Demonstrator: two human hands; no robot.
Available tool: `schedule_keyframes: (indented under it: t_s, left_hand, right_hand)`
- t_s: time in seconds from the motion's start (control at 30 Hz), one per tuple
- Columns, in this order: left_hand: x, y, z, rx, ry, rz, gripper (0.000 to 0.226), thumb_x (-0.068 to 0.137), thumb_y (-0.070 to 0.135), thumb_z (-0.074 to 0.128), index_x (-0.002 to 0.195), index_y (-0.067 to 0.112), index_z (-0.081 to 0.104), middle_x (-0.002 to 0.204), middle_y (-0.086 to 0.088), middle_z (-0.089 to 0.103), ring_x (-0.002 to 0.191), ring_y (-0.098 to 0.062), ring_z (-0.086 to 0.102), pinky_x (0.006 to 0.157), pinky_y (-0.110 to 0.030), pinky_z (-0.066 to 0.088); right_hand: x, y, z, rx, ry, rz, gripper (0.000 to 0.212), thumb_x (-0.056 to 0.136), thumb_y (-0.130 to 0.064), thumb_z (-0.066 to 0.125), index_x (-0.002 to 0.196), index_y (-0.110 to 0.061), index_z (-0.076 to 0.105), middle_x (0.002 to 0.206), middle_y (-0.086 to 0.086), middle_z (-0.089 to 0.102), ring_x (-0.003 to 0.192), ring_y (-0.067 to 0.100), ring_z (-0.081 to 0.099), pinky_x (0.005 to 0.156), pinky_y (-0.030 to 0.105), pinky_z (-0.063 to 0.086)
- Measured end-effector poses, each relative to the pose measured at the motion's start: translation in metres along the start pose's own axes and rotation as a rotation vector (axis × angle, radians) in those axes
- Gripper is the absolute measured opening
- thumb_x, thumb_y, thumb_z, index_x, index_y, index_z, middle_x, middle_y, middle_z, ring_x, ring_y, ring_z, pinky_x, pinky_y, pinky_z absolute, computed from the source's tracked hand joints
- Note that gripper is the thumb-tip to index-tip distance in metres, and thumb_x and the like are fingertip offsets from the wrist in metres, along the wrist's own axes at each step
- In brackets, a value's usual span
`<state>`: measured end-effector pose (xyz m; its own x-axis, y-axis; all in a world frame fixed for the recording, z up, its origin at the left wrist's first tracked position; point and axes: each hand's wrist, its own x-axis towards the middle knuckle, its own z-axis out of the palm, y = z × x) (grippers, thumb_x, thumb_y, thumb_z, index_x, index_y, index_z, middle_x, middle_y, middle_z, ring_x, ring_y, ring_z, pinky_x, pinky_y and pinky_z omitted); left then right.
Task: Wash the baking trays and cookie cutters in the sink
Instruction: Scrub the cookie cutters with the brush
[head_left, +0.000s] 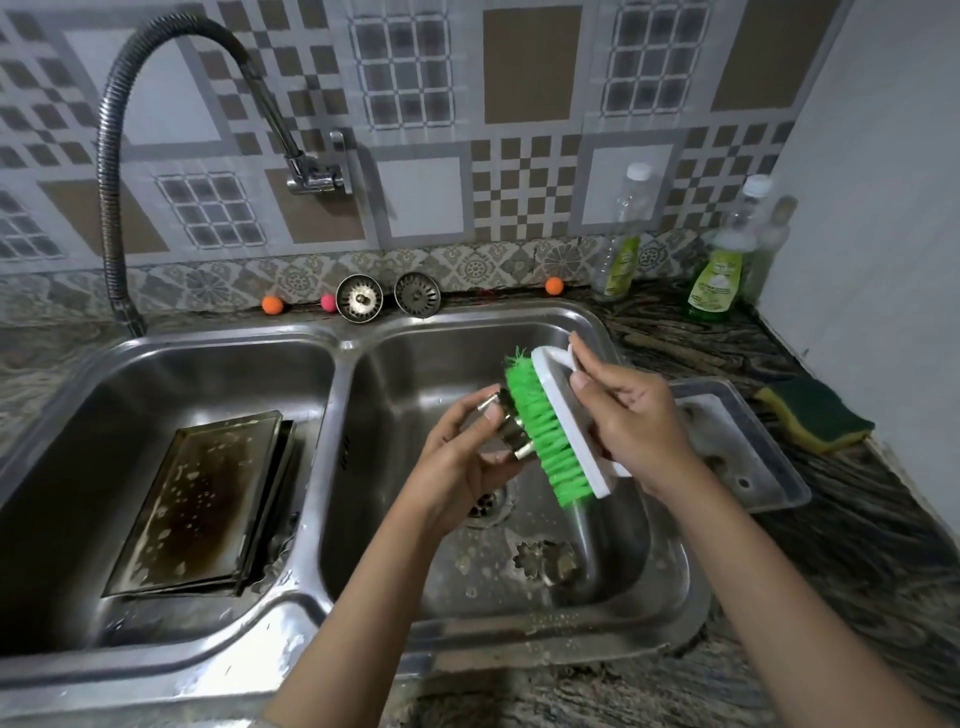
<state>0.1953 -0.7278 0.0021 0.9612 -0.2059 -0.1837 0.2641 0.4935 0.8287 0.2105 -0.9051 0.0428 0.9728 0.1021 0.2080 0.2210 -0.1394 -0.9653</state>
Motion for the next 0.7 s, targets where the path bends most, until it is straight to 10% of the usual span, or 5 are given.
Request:
schedule_keyframes:
  t_s: [0.4, 0.5, 0.7]
  left_hand:
    - [0.026, 0.027, -0.030, -0.114, 0.256, -0.039, 0.026, 0.072, 0.041, 0.064, 0.078, 0.017, 0.071, 0.082, -0.003, 0.057, 0.077, -0.018, 0.061, 0.060, -0.023, 0.058]
    - [0.030, 0.023, -0.030, -0.037, 0.278, -0.102, 0.034, 0.074, 0.041, 0.066, 0.096, 0.015, 0.061, 0.073, -0.002, 0.062, 0.072, -0.019, 0.065, 0.058, -0.025, 0.057]
    - [0.034, 0.004, 0.001, -0.118, 0.301, -0.165, 0.019, 0.093, 0.030, 0.057, 0.099, 0.013, 0.062, 0.056, 0.001, 0.061, 0.043, -0.008, 0.055, 0.063, -0.031, 0.056]
  right_hand:
    - [0.005, 0.035, 0.011, -0.065, -0.125, 0.076, 0.039, 0.093, -0.010, 0.057, 0.128, -0.025, 0.051, 0.131, -0.007, 0.055, 0.121, 0.000, 0.050, 0.105, 0.021, 0.039]
    - [0.011, 0.036, 0.012, -0.047, -0.011, 0.062, 0.040, 0.093, -0.009, 0.057, 0.130, -0.021, 0.051, 0.128, -0.013, 0.052, 0.117, 0.007, 0.051, 0.101, 0.028, 0.042]
    - [0.035, 0.027, 0.034, -0.068, 0.001, -0.039, 0.040, 0.095, -0.013, 0.055, 0.134, -0.012, 0.050, 0.134, -0.005, 0.051, 0.109, -0.017, 0.049, 0.088, 0.003, 0.038]
